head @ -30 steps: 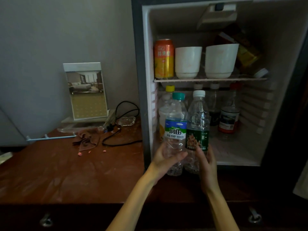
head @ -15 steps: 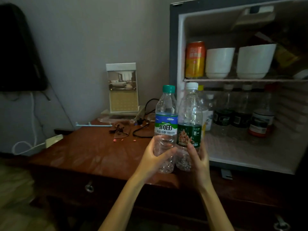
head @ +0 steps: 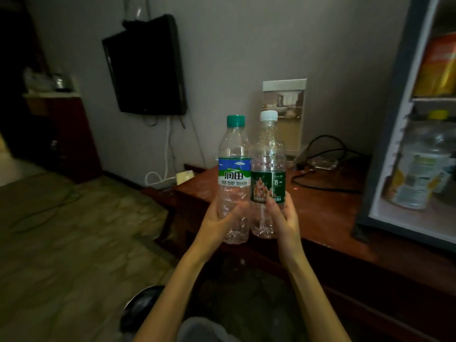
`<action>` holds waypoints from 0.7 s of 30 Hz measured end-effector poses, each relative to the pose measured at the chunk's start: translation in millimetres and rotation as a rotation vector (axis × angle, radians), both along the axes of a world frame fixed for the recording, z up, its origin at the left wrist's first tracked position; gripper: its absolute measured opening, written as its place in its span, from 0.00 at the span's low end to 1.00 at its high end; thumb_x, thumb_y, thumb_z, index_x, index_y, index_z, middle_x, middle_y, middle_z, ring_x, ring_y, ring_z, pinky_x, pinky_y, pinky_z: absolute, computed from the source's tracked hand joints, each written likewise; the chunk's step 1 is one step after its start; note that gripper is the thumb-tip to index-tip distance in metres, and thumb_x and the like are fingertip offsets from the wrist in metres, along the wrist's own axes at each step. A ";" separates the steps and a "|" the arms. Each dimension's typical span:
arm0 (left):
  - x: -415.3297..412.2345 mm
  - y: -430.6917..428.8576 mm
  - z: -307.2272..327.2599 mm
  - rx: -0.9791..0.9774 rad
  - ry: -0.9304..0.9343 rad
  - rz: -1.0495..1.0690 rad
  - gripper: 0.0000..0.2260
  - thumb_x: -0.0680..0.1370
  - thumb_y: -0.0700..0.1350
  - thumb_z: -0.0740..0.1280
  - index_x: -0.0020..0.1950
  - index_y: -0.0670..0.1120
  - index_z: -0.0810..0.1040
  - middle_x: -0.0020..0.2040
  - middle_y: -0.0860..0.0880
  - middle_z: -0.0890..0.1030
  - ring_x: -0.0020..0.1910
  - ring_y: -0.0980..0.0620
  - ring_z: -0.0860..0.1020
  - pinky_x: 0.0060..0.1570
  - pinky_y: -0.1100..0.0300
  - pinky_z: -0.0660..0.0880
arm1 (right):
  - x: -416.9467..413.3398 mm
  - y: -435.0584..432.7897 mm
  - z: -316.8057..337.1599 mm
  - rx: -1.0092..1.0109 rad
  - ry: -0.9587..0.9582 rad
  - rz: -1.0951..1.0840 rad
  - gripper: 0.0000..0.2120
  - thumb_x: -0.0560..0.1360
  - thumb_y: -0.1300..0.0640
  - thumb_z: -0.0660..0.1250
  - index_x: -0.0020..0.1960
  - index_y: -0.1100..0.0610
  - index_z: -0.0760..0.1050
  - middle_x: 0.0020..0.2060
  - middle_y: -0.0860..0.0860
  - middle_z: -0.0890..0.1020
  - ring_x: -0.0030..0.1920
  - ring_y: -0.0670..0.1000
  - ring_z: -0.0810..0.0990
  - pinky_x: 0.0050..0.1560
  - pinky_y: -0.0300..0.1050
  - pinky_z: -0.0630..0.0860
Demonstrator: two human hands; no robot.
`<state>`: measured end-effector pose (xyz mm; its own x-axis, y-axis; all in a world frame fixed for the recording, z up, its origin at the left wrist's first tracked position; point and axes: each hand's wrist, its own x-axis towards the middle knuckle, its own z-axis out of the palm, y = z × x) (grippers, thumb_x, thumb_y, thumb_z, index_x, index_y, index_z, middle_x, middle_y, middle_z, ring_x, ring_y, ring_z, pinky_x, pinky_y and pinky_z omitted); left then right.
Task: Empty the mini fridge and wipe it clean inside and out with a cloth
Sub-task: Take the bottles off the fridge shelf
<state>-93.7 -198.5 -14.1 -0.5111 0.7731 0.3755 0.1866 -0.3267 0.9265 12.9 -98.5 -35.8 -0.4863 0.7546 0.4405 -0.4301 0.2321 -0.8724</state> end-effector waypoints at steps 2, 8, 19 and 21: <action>-20.1 -25.9 -6.1 -0.007 -0.001 0.088 0.23 0.72 0.54 0.71 0.65 0.55 0.71 0.58 0.54 0.81 0.55 0.56 0.81 0.50 0.60 0.79 | -23.6 -22.5 -4.6 -0.015 -0.007 0.078 0.36 0.67 0.36 0.69 0.70 0.49 0.68 0.60 0.50 0.79 0.60 0.51 0.79 0.61 0.56 0.76; -55.7 -104.9 -18.2 0.003 -0.076 0.352 0.29 0.69 0.64 0.69 0.66 0.54 0.71 0.58 0.52 0.81 0.54 0.54 0.82 0.49 0.59 0.79 | -81.9 -93.3 -15.4 -0.053 -0.030 0.278 0.33 0.66 0.38 0.68 0.67 0.50 0.70 0.58 0.50 0.81 0.58 0.51 0.80 0.55 0.48 0.79; -56.1 -213.2 -30.4 -0.024 -0.084 0.619 0.42 0.64 0.73 0.63 0.72 0.53 0.67 0.67 0.50 0.75 0.63 0.52 0.75 0.62 0.43 0.73 | -108.5 -187.7 -22.8 0.000 -0.121 0.460 0.32 0.67 0.36 0.68 0.67 0.49 0.70 0.58 0.47 0.81 0.60 0.48 0.79 0.64 0.54 0.74; -54.8 -223.8 -32.3 -0.008 -0.091 0.634 0.42 0.65 0.74 0.63 0.73 0.52 0.65 0.70 0.49 0.72 0.65 0.51 0.73 0.63 0.46 0.71 | -109.4 -196.6 -23.2 0.011 -0.136 0.476 0.34 0.66 0.35 0.68 0.68 0.49 0.69 0.59 0.46 0.80 0.60 0.46 0.79 0.64 0.52 0.74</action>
<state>-148.5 -422.3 -46.5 -0.8996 0.3125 0.3049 0.2622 -0.1719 0.9496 -96.5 -295.1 -59.0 -0.8296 0.4300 0.3562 -0.3734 0.0470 -0.9265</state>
